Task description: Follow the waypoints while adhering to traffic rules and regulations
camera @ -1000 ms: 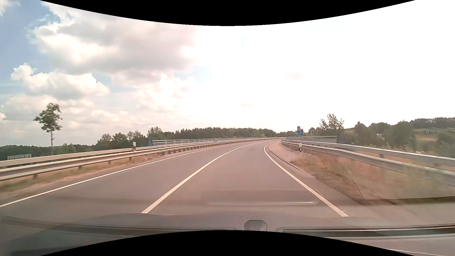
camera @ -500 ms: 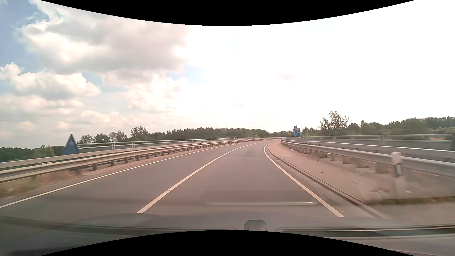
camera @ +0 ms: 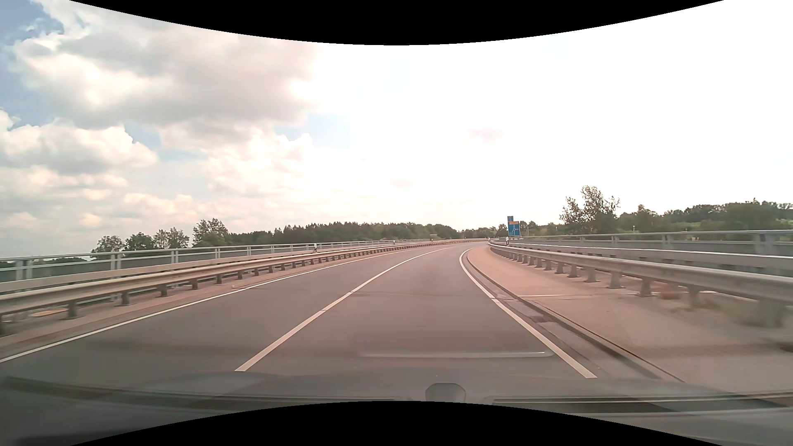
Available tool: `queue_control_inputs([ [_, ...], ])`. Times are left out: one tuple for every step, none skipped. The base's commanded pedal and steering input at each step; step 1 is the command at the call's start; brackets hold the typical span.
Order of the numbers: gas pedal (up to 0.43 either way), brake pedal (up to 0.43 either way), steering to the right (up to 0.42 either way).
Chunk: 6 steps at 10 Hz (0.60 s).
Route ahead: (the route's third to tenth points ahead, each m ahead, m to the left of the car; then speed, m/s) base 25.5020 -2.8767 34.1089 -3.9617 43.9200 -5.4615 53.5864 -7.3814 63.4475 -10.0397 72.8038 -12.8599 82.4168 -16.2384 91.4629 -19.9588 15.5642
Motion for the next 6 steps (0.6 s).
queue_control_inputs([
  [0.138, 0.0, 0.02],
  [0.138, 0.0, 0.02],
  [0.138, 0.0, 0.02],
  [0.138, 0.0, 0.02],
  [0.138, 0.0, 0.02],
  [0.13, 0.0, 0.019],
])
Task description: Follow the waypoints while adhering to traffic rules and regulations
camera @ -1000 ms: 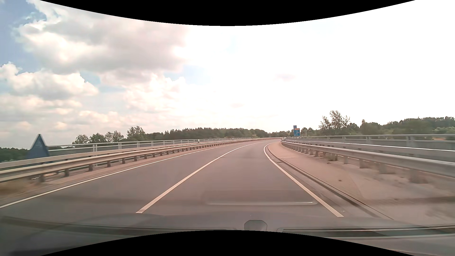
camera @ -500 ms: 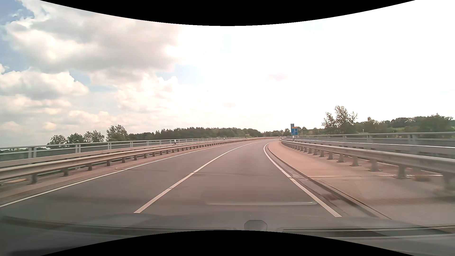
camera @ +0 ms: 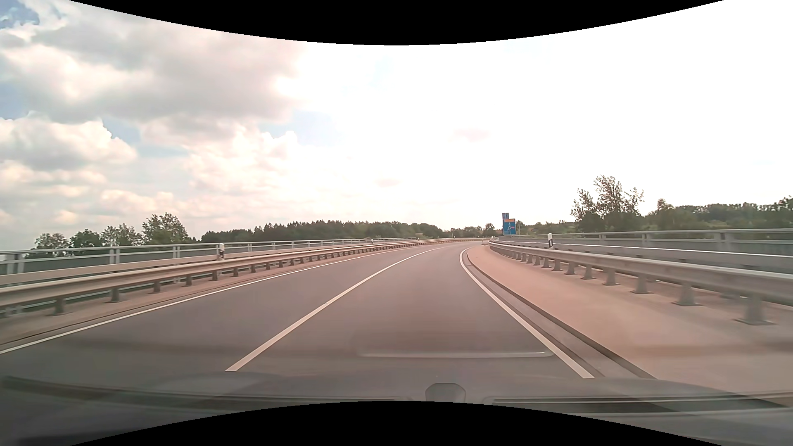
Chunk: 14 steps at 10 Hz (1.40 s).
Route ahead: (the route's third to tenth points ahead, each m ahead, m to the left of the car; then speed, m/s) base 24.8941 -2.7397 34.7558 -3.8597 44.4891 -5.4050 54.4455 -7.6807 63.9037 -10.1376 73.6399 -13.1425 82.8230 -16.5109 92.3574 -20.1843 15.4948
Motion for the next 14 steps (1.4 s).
queue_control_inputs([
  [0.13, 0.0, 0.017],
  [0.13, 0.0, 0.016],
  [0.13, 0.0, 0.016],
  [0.13, 0.0, 0.016],
  [0.13, 0.0, 0.016],
  [0.13, 0.0, 0.015],
  [0.13, 0.0, 0.016],
  [0.13, 0.0, 0.016],
  [0.13, 0.0, 0.017],
  [0.13, 0.0, 0.02],
  [0.13, 0.0, 0.022],
  [0.13, 0.0, 0.021],
  [0.13, 0.0, 0.021],
  [0.13, 0.0, 0.021],
])
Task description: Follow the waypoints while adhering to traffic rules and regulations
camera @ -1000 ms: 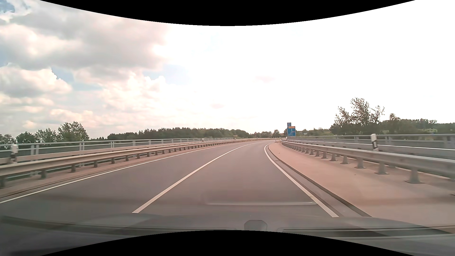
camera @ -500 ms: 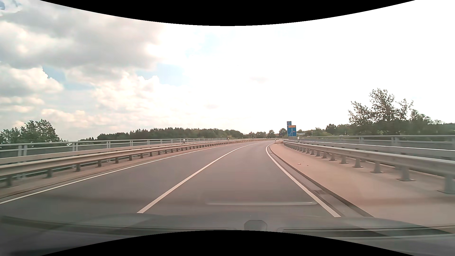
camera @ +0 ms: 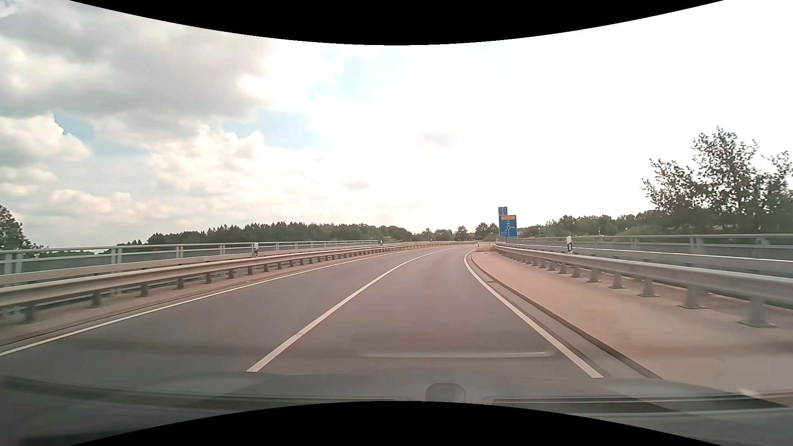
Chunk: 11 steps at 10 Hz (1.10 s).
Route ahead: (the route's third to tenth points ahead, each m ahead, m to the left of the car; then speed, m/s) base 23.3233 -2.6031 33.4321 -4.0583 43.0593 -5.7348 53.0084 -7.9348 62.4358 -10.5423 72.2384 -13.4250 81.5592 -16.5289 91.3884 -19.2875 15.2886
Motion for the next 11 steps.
queue_control_inputs([
  [0.13, 0.0, 0.021],
  [0.13, 0.0, 0.021],
  [0.118, 0.0, 0.021],
  [0.11, 0.0, 0.021],
  [0.098, 0.0, 0.021],
  [0.067, 0.0, 0.021],
  [0.067, 0.0, 0.021],
  [0.067, 0.0, 0.021],
  [0.067, 0.0, 0.021],
  [0.067, 0.0, 0.021],
  [0.067, 0.0, 0.021],
])
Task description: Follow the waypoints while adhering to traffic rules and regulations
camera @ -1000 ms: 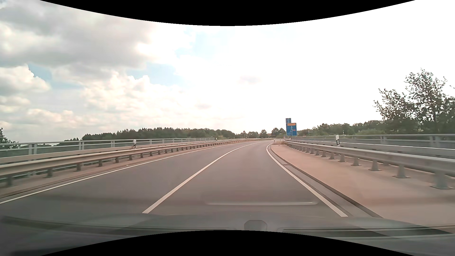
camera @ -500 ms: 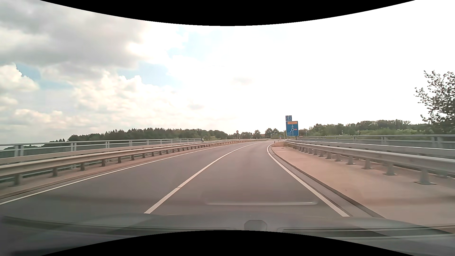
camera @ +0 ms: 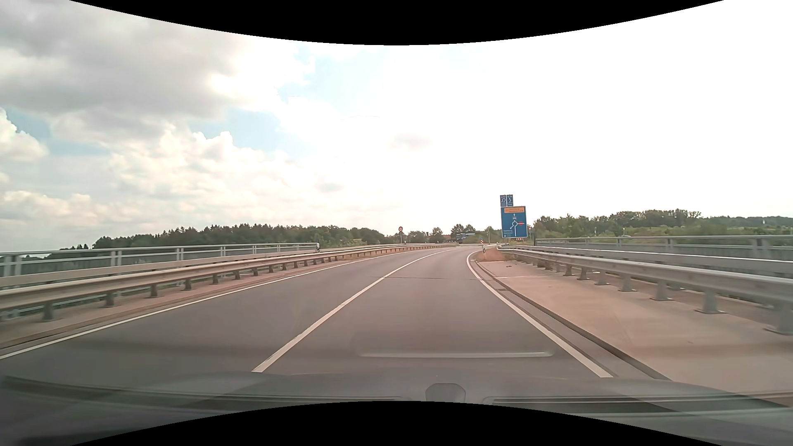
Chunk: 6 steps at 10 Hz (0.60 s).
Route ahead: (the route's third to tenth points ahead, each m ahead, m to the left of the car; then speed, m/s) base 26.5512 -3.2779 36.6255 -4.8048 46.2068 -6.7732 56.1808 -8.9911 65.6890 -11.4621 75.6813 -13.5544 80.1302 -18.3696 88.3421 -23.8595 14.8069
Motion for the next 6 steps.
queue_control_inputs([
  [0.067, 0.0, 0.022],
  [0.059, 0.0, 0.023],
  [0.028, 0.0, 0.023],
  [0.028, 0.0, 0.023],
  [0.028, 0.0, 0.023],
  [0.02, 0.0, 0.023],
])
